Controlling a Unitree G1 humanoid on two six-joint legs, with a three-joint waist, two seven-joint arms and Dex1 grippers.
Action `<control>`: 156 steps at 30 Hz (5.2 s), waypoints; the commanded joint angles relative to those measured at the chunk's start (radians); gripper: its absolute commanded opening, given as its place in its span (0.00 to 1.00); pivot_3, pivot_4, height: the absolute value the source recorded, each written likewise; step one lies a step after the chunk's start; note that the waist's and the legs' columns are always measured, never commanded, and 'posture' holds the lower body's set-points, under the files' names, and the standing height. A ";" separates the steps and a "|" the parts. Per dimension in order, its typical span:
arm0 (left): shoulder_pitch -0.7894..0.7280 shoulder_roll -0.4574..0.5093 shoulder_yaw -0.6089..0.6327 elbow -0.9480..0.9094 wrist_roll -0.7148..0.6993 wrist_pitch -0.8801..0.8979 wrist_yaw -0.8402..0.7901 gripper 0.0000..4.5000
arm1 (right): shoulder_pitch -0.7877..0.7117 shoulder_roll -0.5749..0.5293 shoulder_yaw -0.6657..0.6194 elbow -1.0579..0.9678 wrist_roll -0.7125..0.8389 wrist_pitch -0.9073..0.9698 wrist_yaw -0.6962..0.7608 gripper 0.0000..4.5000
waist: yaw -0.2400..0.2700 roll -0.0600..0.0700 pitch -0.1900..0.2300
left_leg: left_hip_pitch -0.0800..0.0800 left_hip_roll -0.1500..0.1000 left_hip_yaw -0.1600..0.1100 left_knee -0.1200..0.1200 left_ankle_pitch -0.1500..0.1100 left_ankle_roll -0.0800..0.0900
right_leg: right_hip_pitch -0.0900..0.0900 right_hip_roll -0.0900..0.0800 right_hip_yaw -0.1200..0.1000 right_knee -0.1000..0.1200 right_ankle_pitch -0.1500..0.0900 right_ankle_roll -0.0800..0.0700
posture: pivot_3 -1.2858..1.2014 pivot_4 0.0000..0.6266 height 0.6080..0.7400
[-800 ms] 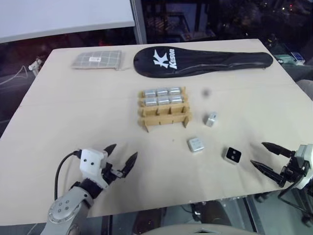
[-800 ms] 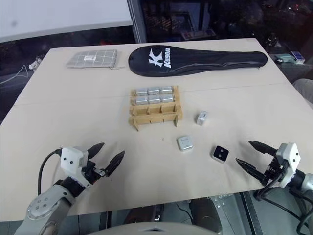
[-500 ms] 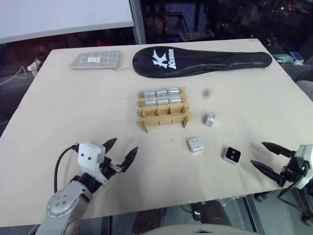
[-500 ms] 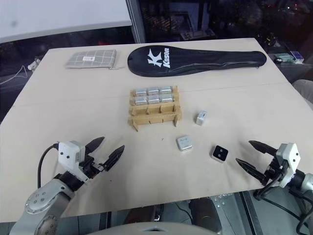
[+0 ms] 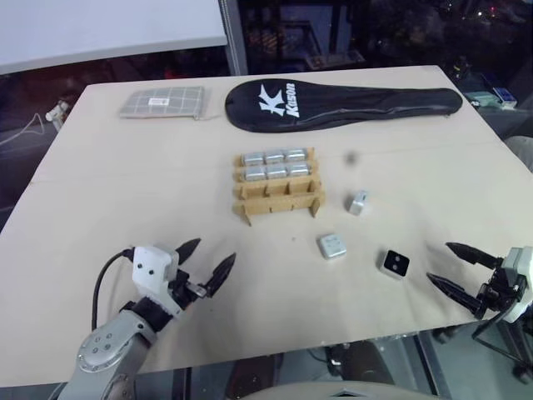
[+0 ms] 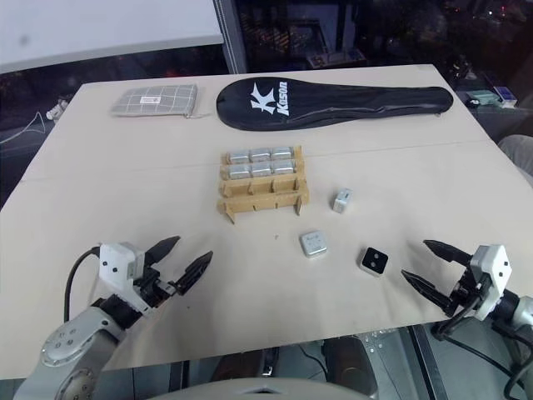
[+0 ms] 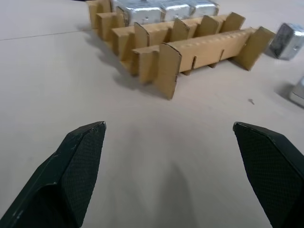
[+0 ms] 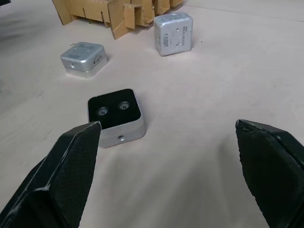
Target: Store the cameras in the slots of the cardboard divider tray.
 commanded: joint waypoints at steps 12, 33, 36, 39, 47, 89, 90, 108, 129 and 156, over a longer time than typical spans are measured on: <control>-0.209 0.316 0.071 0.113 -0.160 -0.106 -0.504 0.99 | -0.074 -0.021 0.185 -0.046 -0.143 0.027 -0.074 1.00 | -0.006 0.001 0.001 | 0.000 0.001 0.002 0.000 0.000 0.000 | -0.001 0.000 0.001 0.000 0.000 0.000 | 0.52 0.24 1.00; -0.263 0.432 0.090 0.246 -0.117 -0.249 -0.795 1.00 | -0.119 0.000 0.259 -0.023 -0.188 -0.009 -0.109 0.88 | -0.001 0.001 0.001 | 0.000 0.001 0.002 -0.002 0.000 0.000 | -0.002 0.001 0.001 0.000 0.000 0.000 | 0.52 0.24 1.00; -0.266 0.445 0.088 0.273 -0.088 -0.279 -0.815 1.00 | -0.118 0.002 0.256 -0.020 -0.187 -0.016 -0.109 0.59 | -0.001 0.001 0.001 | 0.000 0.001 0.002 -0.001 0.000 0.000 | -0.002 0.001 0.001 0.000 0.000 0.000 | 0.52 0.24 1.00; -0.268 0.437 0.095 0.279 -0.106 -0.267 -0.811 1.00 | -0.113 0.002 0.251 -0.016 -0.187 -0.028 -0.108 0.43 | -0.001 0.001 0.001 | 0.000 0.001 0.002 -0.001 0.000 0.000 | -0.002 0.001 0.001 0.000 0.000 0.000 | 0.52 0.24 1.00; -0.336 0.426 0.060 0.238 -0.150 -0.181 -0.748 1.00 | -0.180 -0.072 0.324 -0.106 -0.293 -0.116 -0.065 0.43 | -0.002 0.002 0.001 | 0.000 0.001 0.002 -0.001 0.000 0.000 | -0.002 0.001 0.001 0.000 0.000 0.000 | 0.52 0.24 1.00; -0.742 0.197 -0.127 0.105 -0.464 0.521 -0.142 0.59 | -0.942 0.185 0.763 0.231 -0.754 -0.788 -0.340 0.43 | -0.003 0.000 0.002 | 0.000 -0.003 -0.008 -0.001 0.003 -0.005 | -0.002 -0.001 0.000 0.002 0.006 0.000 | 0.52 0.24 1.00; -0.737 0.209 -0.127 0.107 -0.459 0.522 -0.151 0.50 | -0.940 0.182 0.762 0.233 -0.753 -0.790 -0.342 0.43 | -0.003 0.000 0.002 | 0.000 -0.003 -0.008 -0.001 0.003 -0.005 | -0.002 -0.001 0.000 0.002 0.006 0.000 | 0.52 0.24 1.00; -0.731 0.247 -0.119 0.148 -0.480 0.546 -0.203 0.38 | -0.954 0.166 0.764 0.242 -0.743 -0.824 -0.384 0.43 | -0.004 0.000 0.002 | 0.000 -0.003 -0.008 -0.002 0.002 -0.003 | -0.002 -0.001 0.000 0.002 0.006 -0.001 | 0.52 0.24 1.00; -0.732 0.217 -0.123 0.159 -0.527 0.566 -0.197 0.38 | -0.955 0.175 0.770 0.222 -0.726 -0.807 -0.383 0.43 | -0.004 0.000 0.002 | 0.000 -0.003 -0.008 -0.002 0.002 -0.003 | -0.002 -0.001 0.000 0.002 0.006 -0.001 | 0.52 0.24 1.00; -0.820 0.223 -0.066 0.383 -0.255 0.221 -0.292 0.16 | -0.391 -0.169 0.454 -0.304 0.002 -0.025 -0.225 0.98 | 0.019 0.001 0.002 | -0.003 -0.005 -0.008 -0.002 0.001 -0.001 | -0.002 -0.004 0.000 -0.001 0.003 -0.004 | 0.52 0.24 1.00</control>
